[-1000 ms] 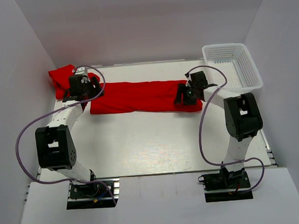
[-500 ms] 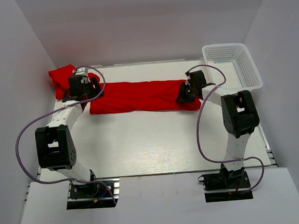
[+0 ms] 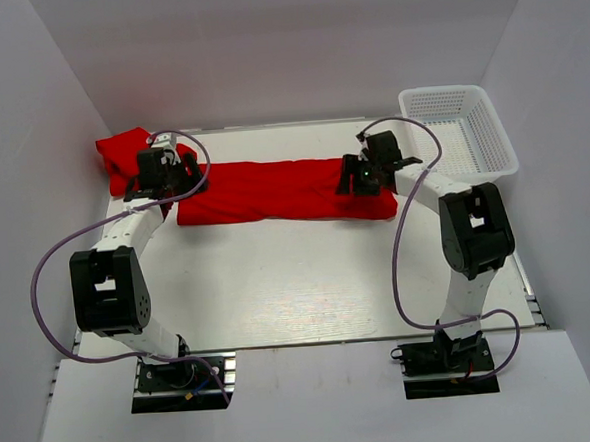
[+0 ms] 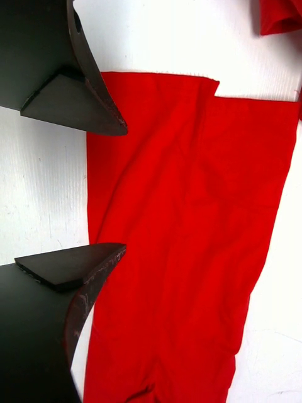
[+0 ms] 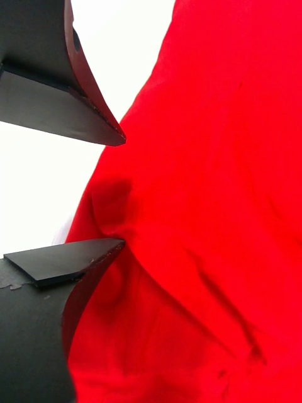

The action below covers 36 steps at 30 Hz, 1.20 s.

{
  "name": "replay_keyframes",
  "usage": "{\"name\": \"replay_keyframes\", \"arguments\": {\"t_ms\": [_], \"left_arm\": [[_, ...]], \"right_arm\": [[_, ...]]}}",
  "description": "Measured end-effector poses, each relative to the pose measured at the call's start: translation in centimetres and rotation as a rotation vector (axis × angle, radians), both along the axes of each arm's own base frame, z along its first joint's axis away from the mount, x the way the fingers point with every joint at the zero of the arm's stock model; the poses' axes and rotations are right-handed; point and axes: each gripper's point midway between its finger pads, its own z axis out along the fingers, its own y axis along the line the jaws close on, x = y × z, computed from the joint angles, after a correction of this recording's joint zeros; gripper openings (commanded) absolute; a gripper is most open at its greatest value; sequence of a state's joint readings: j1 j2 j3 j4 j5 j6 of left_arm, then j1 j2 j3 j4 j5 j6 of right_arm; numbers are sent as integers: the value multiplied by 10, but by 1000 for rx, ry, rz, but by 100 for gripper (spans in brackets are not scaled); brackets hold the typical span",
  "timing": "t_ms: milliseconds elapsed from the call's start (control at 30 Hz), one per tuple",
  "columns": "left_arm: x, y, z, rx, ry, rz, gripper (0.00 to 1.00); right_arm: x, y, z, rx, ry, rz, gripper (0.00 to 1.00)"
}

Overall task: Fold and stack the t-shirts
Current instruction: Fold the other side of the tshirt into a rectangle

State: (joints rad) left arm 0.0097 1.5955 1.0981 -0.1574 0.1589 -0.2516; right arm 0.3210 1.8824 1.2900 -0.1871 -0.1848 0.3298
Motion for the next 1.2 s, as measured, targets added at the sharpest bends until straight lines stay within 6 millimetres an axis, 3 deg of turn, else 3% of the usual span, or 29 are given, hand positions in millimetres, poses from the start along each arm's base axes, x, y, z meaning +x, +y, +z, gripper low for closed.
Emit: {"name": "replay_keyframes", "arguments": {"t_ms": [267,467,567,667,833,1033,1200], "left_arm": [[0,-4,0,-4,0,-11,79],[0,-4,0,-4,1,-11,79],[0,-4,0,-4,1,-11,79],[-1,-4,-2,-4,6,-11,79],[-1,-3,-3,0,8,-14,77],[0,-13,-2,-28,-3,-59,71],[1,-28,-20,-43,27,-109,70]], "right_arm": [[-10,25,2,-37,-4,58,66],[-14,16,-17,-122,29,26,65],[-14,10,-26,-152,45,14,59],[-15,7,-35,-173,59,9,44],[-15,5,-43,-188,72,8,10],[-12,3,-39,-202,64,-1,4],[14,8,-2,-206,-18,-3,4]]}}
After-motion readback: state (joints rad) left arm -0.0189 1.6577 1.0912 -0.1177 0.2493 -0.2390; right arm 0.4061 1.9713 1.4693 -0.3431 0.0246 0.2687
